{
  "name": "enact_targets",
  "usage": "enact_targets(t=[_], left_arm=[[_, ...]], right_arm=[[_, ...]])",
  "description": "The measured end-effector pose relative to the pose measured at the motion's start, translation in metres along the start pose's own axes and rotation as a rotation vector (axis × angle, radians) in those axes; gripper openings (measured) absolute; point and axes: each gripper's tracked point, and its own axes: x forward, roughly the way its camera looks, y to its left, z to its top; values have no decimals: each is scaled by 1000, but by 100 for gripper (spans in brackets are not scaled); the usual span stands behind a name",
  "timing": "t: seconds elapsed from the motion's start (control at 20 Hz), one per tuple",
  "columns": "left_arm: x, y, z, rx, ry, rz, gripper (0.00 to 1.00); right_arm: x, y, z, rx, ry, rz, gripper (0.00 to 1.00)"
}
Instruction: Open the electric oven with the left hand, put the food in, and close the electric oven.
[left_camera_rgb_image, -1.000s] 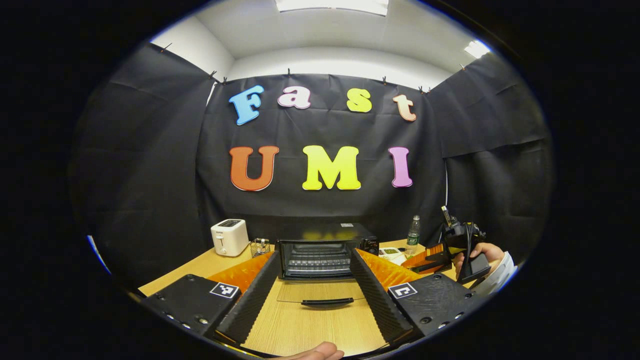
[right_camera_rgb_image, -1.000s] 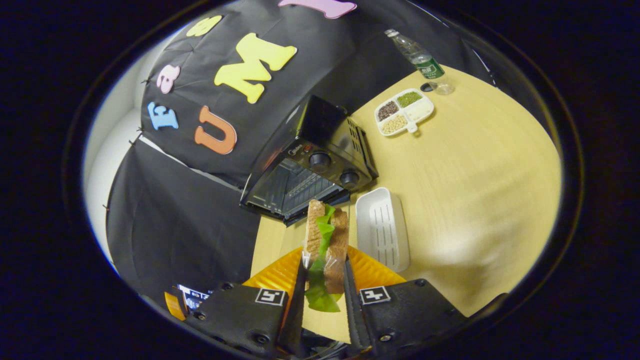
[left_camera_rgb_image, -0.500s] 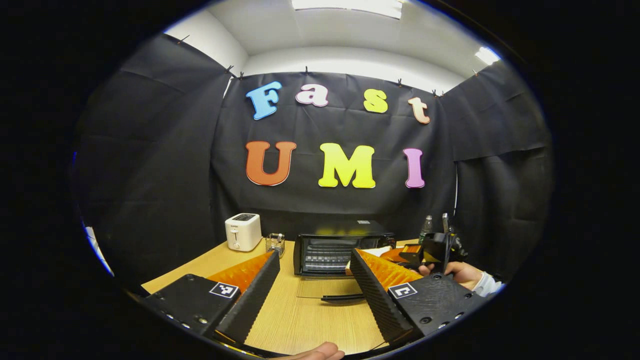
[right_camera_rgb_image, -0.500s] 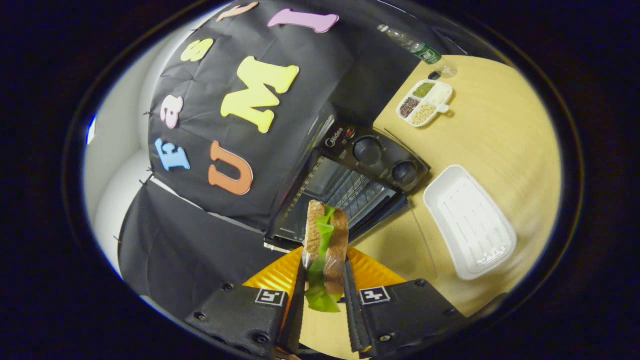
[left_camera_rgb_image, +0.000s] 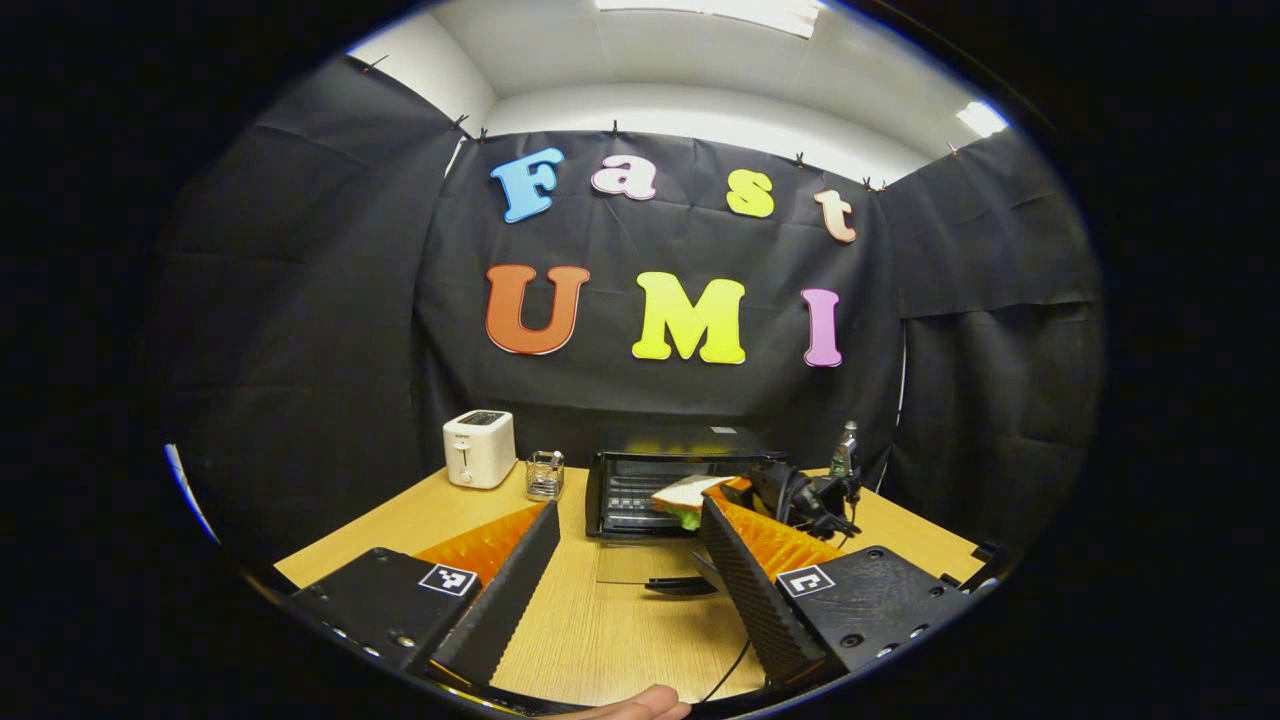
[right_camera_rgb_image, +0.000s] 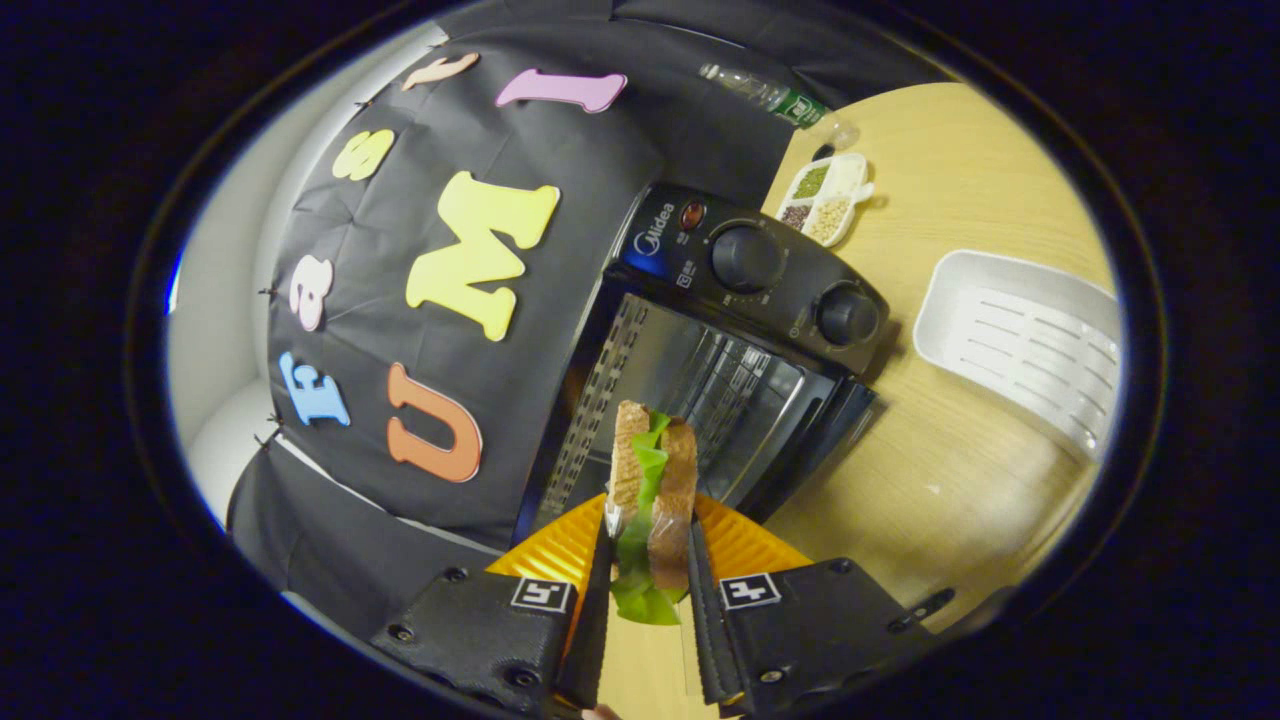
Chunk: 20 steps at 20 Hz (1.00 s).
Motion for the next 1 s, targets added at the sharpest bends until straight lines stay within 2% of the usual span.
enact_targets(t=[0.25, 0.45, 0.7, 0.9, 1.0], left_arm=[[1, 14, -13, -2, 39, 3, 93], [-1, 21, -23, -41, 66, 2, 93], [6, 25, -30, -70, 77, -1, 93], [8, 8, -40, -107, 112, -70, 94], [7, 7, -40, -94, 114, -73, 94]], right_arm=[[52, -7, 3, -60, -102, -39, 37], [79, -10, 0, -112, -114, -56, 37], [86, -13, 0, -196, -128, -95, 39], [86, -15, 0, -268, -120, -121, 43], [84, -16, 0, -299, -105, -133, 46]])
